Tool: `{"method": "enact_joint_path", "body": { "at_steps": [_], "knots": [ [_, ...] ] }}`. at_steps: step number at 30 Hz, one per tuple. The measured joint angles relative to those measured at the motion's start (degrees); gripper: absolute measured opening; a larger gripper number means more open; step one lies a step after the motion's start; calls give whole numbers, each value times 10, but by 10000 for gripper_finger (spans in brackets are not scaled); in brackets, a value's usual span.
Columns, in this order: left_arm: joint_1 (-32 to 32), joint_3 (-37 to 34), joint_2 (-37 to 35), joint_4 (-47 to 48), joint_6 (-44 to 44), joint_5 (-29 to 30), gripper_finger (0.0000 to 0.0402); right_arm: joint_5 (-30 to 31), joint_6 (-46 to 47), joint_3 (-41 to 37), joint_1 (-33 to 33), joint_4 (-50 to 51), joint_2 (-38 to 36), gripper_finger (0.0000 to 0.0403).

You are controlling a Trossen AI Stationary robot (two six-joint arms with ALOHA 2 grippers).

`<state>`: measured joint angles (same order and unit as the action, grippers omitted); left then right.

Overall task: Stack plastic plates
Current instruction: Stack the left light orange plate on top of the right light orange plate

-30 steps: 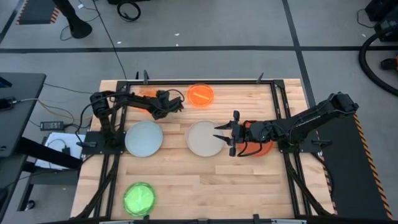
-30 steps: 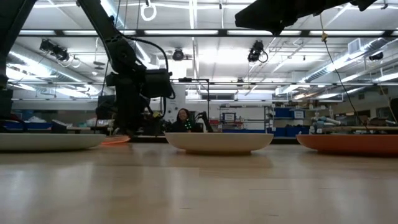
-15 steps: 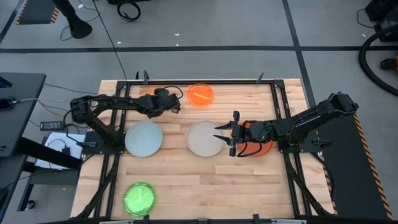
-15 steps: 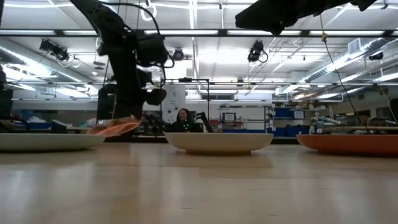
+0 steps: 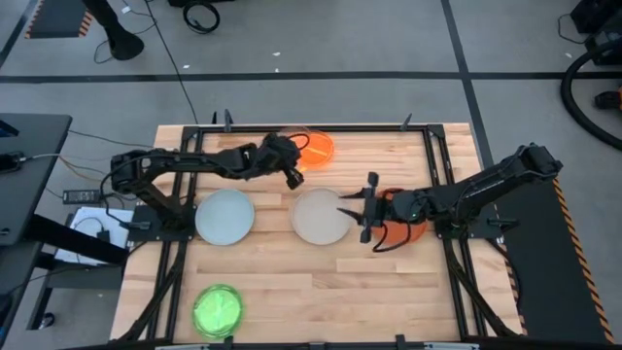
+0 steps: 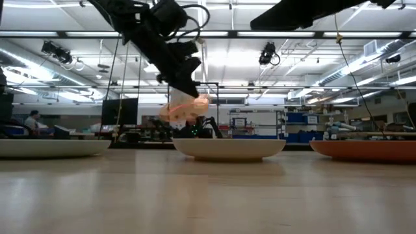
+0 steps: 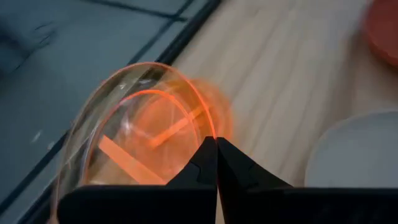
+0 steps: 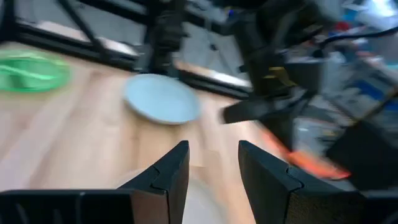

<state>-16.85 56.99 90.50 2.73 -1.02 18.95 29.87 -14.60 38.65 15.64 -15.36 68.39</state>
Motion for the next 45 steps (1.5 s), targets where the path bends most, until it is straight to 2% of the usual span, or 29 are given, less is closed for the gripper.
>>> {"method": "enact_joint_path", "body": {
  "at_steps": [4, 10, 14, 18, 23, 32, 38, 41, 45],
  "knots": [
    [3, 26, 44, -32, 79, -48, 2, 69, -16, 0, 15, 50, -53, 149],
    [-7, 63, 129, -55, 183, -88, 2, 75, 27, 0, 24, 137, -144, 149],
    [-9, 88, 171, -58, 218, -87, 2, 77, 59, 0, 24, 175, -165, 149],
    [-22, 102, 210, -57, 199, -90, 2, 74, 65, 0, 25, 188, -159, 149],
    [-46, 108, 223, -60, 174, -81, 2, 62, 74, 0, 26, 188, -141, 149],
    [-46, 105, 250, -82, 174, -115, 7, 61, 76, 0, 26, 176, -132, 149],
    [-33, 104, 257, -72, 179, -88, 13, 61, 76, 0, 26, 178, -132, 149],
    [-28, 104, 256, -72, 172, -68, 26, 61, 76, 0, 26, 179, -132, 149],
    [-29, 104, 256, -72, 168, -54, 64, 61, 80, 0, 26, 179, -132, 149]
  ]
}}
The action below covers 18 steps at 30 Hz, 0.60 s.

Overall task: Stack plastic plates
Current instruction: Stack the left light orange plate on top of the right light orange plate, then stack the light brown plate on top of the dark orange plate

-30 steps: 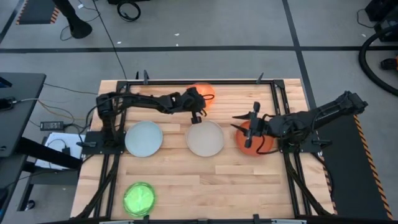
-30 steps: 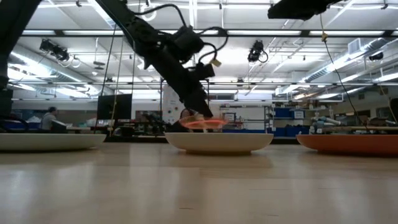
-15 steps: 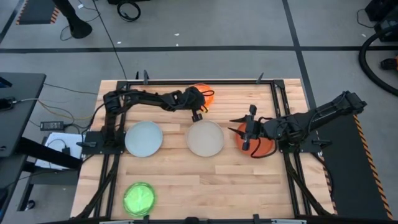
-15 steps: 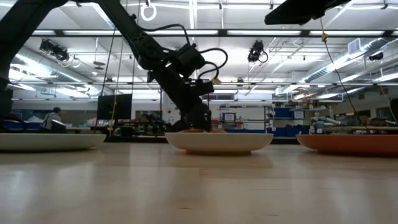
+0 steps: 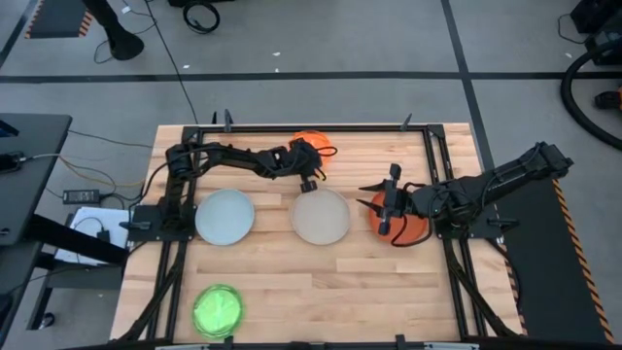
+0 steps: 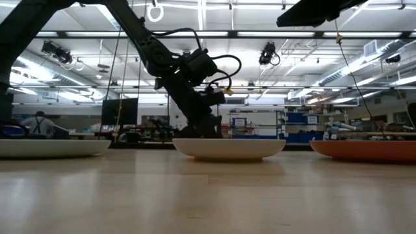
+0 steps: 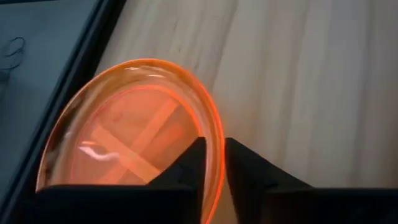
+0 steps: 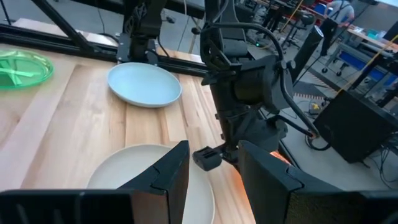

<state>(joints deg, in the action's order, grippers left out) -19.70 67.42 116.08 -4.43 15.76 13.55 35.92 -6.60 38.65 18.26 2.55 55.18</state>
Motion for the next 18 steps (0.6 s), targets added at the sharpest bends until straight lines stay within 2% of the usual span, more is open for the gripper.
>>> {"method": "enact_joint_path", "body": {
  "at_steps": [5, 9, 12, 15, 18],
  "knots": [
    [0, 2, -8, 0, -1, 16, 123, 0, 8, 0, 0, 1, 0, 149],
    [9, 12, -42, 42, -16, 18, 159, -8, 13, 0, 0, 14, 0, 149],
    [28, 12, -107, 77, -34, 10, 170, -50, 8, -4, -1, 13, 18, 149],
    [45, -14, -185, 80, -56, -55, 170, -122, -9, -5, 3, -37, 77, 149],
    [62, -62, -262, 44, -76, -102, 165, -193, -9, 8, 12, -82, 150, 149]
  ]
}}
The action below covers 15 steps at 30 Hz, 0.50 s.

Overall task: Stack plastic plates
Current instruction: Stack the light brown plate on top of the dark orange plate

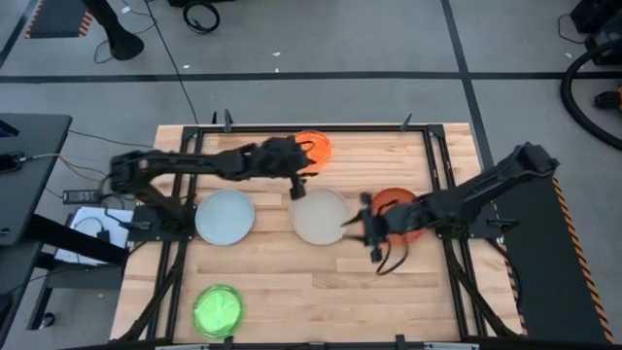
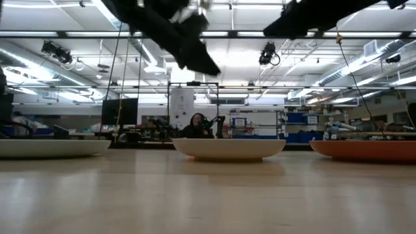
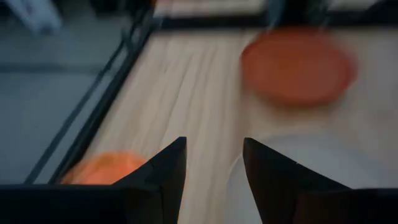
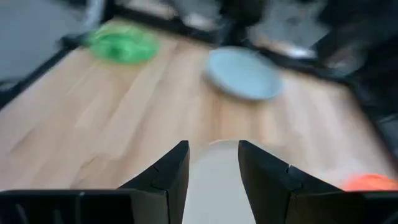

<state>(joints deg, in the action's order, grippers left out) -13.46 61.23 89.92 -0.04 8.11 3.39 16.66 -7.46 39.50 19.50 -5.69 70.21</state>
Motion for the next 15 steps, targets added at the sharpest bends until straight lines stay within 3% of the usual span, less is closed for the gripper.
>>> {"method": "enact_joint_path", "body": {
  "at_steps": [7, 10, 15],
  "knots": [
    [41, -151, -126, -203, -20, -81, 156, -26, 35, 89, 36, 4, 184, 160],
    [55, -194, -147, -296, -25, -83, 156, 26, 40, 139, 45, 61, 251, 173],
    [75, -210, -155, -328, -13, -83, 156, 77, 102, 221, 36, 197, 320, 180]
  ]
}}
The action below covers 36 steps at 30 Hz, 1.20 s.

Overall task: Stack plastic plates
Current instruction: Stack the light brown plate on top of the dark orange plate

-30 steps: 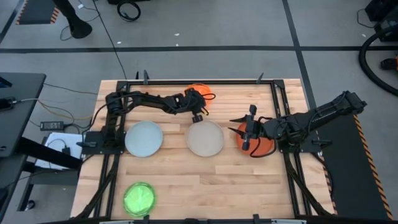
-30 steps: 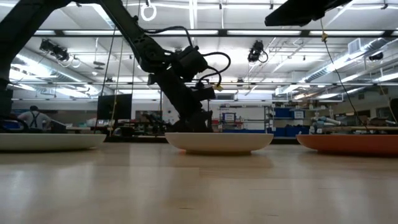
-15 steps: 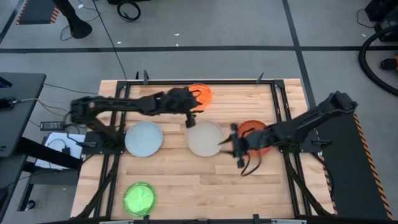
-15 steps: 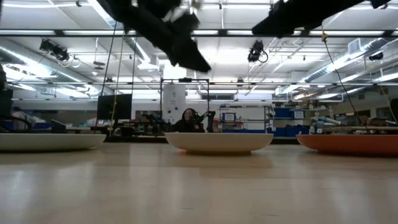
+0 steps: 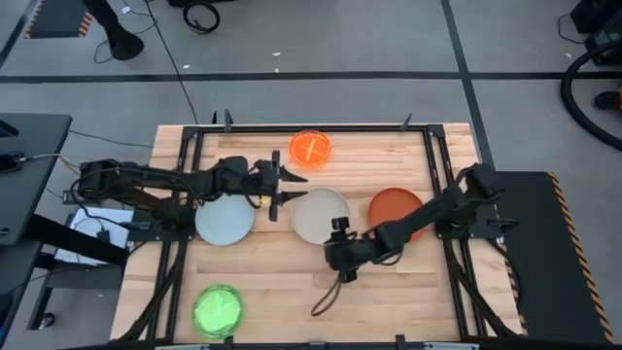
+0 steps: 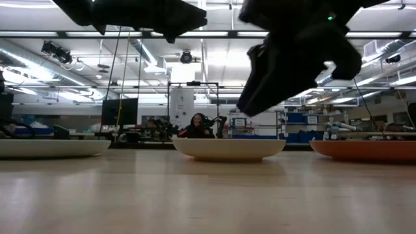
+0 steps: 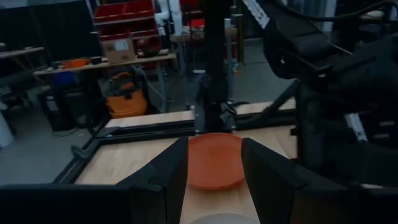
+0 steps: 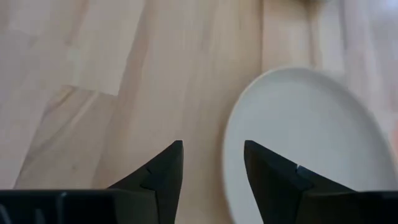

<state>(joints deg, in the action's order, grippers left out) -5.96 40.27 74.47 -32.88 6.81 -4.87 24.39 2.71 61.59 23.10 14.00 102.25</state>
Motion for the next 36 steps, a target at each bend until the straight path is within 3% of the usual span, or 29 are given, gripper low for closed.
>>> {"method": "enact_joint_path", "body": {
  "at_steps": [7, 11, 18, 25, 33, 36],
  "knots": [
    [4, -1, -13, 48, 1, 0, 156, -3, 28, 63, -28, 146, 80, 161],
    [1, 0, -38, 66, 2, 2, 156, -13, 38, 69, -38, 162, 102, 149],
    [2, -1, -58, 83, 11, 1, 156, -32, 43, 69, -44, 161, 88, 115],
    [5, -4, -57, 91, 14, -3, 156, -57, -24, 69, -46, 145, 100, 79],
    [5, -4, -57, 93, 13, -5, 156, -47, -27, 69, -45, 150, 83, 13],
    [4, -4, -57, 93, 13, -5, 156, -50, -12, 73, -36, 182, 57, 13]
  ]
}}
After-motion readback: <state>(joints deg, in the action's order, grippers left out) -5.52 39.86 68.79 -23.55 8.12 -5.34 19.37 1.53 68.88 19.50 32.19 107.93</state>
